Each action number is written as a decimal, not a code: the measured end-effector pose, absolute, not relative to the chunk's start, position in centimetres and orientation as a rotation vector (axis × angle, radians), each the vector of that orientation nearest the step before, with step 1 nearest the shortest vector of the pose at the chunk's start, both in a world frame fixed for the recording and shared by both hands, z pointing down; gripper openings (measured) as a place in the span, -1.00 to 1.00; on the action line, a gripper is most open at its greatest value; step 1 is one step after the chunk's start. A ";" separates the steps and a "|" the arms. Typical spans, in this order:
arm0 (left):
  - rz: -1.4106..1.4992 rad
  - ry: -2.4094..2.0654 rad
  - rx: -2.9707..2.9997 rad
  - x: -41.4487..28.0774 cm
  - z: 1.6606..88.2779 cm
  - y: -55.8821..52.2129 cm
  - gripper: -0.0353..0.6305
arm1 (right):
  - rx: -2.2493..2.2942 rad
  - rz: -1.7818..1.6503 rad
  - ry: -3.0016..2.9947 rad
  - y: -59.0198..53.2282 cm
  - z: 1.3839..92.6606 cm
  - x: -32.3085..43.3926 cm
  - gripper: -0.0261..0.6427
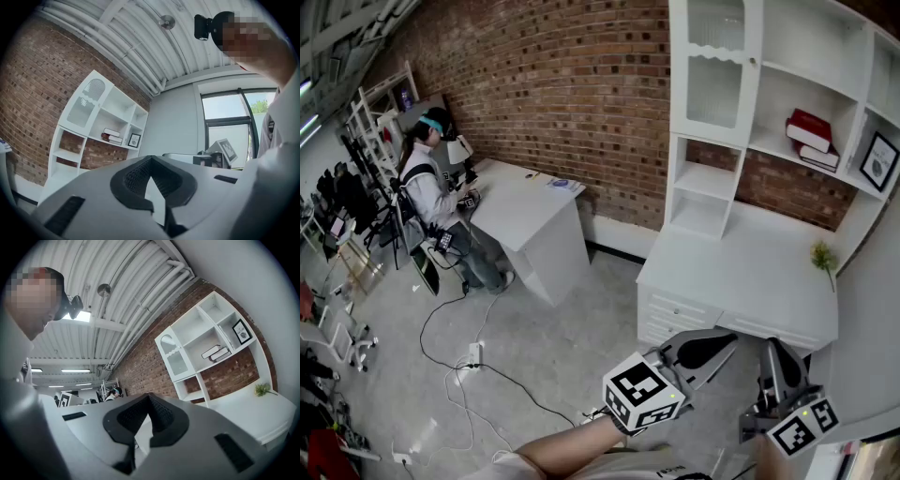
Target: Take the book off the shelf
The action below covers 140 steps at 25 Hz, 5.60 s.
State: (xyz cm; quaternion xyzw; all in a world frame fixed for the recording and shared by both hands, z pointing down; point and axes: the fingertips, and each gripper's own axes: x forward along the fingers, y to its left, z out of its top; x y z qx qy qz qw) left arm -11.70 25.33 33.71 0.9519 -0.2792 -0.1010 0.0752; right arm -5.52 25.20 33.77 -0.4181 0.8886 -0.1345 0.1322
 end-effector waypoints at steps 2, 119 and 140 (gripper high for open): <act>-0.310 -0.900 2.826 -13.0 33.9 25.6 -0.86 | -1.170 -0.414 2.620 25.1 34.4 -6.7 -0.88; -1.039 -0.589 1.863 2.7 24.6 -46.8 0.09 | -1.053 -0.607 2.355 -38.6 27.0 17.0 -0.16; -0.952 -0.575 1.846 3.4 24.9 -47.9 0.06 | -0.828 -1.131 2.016 -42.3 26.1 17.7 0.00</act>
